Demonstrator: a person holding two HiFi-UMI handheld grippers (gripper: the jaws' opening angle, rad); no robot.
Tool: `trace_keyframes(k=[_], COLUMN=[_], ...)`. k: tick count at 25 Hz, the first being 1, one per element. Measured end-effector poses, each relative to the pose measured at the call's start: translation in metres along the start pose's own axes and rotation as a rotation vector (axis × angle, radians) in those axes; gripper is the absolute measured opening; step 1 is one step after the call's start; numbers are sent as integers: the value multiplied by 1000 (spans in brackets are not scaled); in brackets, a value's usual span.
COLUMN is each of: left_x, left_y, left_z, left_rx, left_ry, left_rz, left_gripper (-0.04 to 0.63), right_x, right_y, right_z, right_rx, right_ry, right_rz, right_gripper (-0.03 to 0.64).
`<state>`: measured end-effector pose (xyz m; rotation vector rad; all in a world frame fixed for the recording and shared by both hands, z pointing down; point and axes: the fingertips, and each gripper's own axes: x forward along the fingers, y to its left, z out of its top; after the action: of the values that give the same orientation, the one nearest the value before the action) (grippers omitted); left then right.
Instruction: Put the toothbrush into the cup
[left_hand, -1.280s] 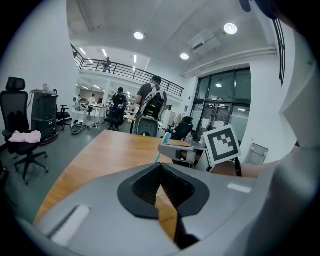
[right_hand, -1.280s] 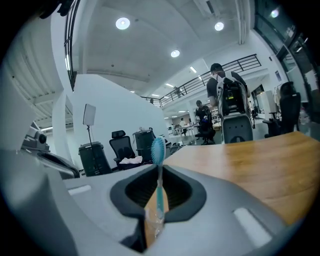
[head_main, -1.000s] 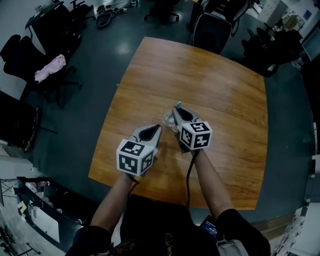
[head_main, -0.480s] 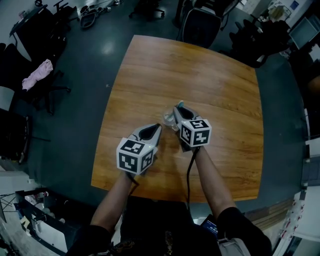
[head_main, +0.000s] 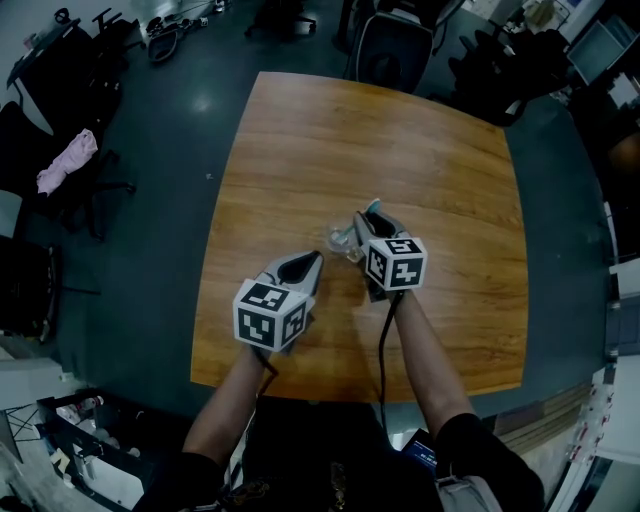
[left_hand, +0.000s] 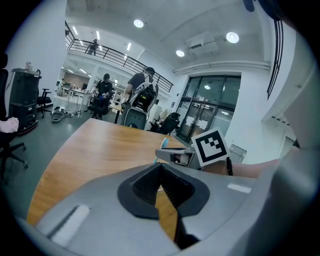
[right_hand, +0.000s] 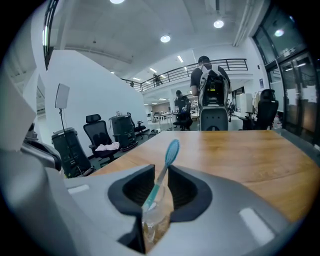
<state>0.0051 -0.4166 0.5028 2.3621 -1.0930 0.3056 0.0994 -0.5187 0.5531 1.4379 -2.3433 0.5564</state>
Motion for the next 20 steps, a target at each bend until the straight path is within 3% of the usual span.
trace_keyframes(k=[12, 20], left_x=[4, 0], left_y=[1, -18], left_z=[14, 37], left_rx=[33, 76], left_ry=[-11, -60], left_rz=[-44, -129], left_gripper=[8, 8], right_x=[-13, -69], right_y=[-16, 5], right_z=[-3, 21], right_rx=[110, 121], right_ry=[-26, -180], right_rz=[-42, -42], right_gripper=[103, 95])
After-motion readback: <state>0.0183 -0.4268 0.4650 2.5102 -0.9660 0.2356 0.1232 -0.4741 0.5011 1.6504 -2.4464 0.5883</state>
